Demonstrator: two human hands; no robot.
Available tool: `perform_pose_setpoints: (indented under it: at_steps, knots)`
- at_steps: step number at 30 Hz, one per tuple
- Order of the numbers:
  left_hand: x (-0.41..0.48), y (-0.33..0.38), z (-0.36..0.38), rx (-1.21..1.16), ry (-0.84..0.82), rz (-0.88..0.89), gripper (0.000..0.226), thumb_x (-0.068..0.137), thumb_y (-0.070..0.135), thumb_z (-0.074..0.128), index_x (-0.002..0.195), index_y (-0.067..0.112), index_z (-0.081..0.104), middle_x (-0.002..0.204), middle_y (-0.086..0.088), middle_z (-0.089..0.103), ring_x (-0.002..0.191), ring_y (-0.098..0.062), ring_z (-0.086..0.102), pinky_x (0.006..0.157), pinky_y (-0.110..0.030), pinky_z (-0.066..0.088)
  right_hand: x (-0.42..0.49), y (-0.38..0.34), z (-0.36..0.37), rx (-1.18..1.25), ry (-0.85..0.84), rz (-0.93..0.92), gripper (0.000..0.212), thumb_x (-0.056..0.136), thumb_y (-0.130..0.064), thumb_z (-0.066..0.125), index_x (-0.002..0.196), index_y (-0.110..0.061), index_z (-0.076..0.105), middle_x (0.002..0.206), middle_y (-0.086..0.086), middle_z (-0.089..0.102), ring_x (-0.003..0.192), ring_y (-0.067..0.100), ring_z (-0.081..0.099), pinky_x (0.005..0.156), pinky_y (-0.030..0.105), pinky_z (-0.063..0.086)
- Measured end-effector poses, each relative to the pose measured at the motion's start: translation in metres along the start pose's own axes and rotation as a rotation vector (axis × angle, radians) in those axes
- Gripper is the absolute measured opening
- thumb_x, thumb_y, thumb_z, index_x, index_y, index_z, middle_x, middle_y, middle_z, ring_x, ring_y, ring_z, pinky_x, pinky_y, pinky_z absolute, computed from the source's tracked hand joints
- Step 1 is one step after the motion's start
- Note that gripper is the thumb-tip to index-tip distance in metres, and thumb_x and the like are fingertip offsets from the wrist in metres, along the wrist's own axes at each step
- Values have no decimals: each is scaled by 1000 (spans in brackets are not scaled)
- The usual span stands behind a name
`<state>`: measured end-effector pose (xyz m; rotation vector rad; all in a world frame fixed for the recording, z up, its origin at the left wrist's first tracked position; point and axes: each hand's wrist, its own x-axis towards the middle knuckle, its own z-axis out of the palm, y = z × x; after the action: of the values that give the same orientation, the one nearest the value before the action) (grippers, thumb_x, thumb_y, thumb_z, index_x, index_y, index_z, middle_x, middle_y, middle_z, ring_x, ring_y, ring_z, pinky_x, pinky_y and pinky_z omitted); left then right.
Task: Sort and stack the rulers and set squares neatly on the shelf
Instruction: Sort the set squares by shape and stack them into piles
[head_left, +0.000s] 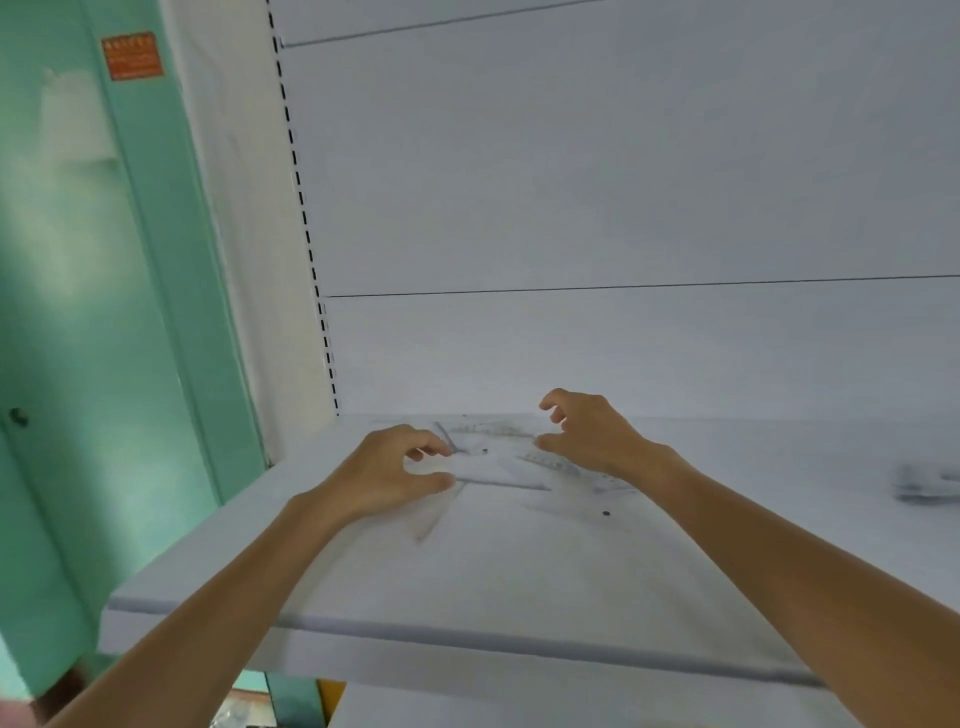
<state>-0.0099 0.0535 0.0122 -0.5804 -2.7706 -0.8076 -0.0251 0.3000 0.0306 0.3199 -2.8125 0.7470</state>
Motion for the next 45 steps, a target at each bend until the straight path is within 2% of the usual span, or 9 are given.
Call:
perform_pose_setpoints:
  at_steps: [8,16,22,26,29,34,38,43,45]
  knots:
    - [43,-8,19,73,-111,74,55,72,58,66,118,30,58,113,11,54,106,-8,51,91,-27,41,12,-2,25,-199,-44,166,45,84,-33,63,121,-9,54,121,7,56,110,24,53,90,31,45]
    - [50,-20,26,83,-121,182,24,84,42,61,103,29,67,103,8,59,91,-7,56,85,-29,44,21,-5,35,-365,33,23,27,90,-16,52,114,-7,58,110,8,63,99,26,59,88,36,49]
    - [50,-24,23,96,-16,178,20,90,25,55,106,24,66,108,2,59,104,-15,55,90,-36,44,17,-1,30,-284,122,-21,29,87,-18,56,116,-15,57,110,4,64,95,21,60,81,27,44]
    - [48,-14,30,94,-47,139,52,81,54,57,125,26,52,123,6,53,117,-12,46,97,-35,39,17,-6,34,-429,246,-9,28,87,-11,48,113,-13,57,105,2,63,95,25,59,77,34,47]
    - [49,-13,33,142,-109,89,65,75,60,60,130,25,49,126,5,52,118,-13,45,94,-31,37,19,-5,37,-468,303,-37,26,87,-7,45,108,-10,60,102,3,61,98,21,54,71,29,44]
    - [52,-15,30,-56,-121,101,50,74,42,72,119,24,57,100,10,59,77,1,51,67,-14,38,18,-8,36,-350,389,-152,23,93,-11,44,105,-10,64,101,5,57,95,20,51,75,23,31]
    - [52,-15,31,-135,-125,61,47,75,33,73,119,24,56,95,11,56,76,2,50,66,-15,38,11,-19,32,-183,498,-223,20,98,-14,35,101,-9,54,93,10,52,67,30,53,62,36,46]
    - [51,-17,28,38,-43,203,10,88,22,58,96,22,65,79,15,45,80,-8,48,65,-16,31,9,-20,33,-42,473,-191,30,98,-15,38,125,-19,51,88,6,59,81,27,58,72,40,49]
    - [51,-16,28,18,11,223,14,93,19,50,86,23,62,79,13,45,75,-4,48,61,-11,30,8,-18,34,50,470,-176,38,96,-9,39,131,-22,47,83,2,57,81,21,56,75,37,49]
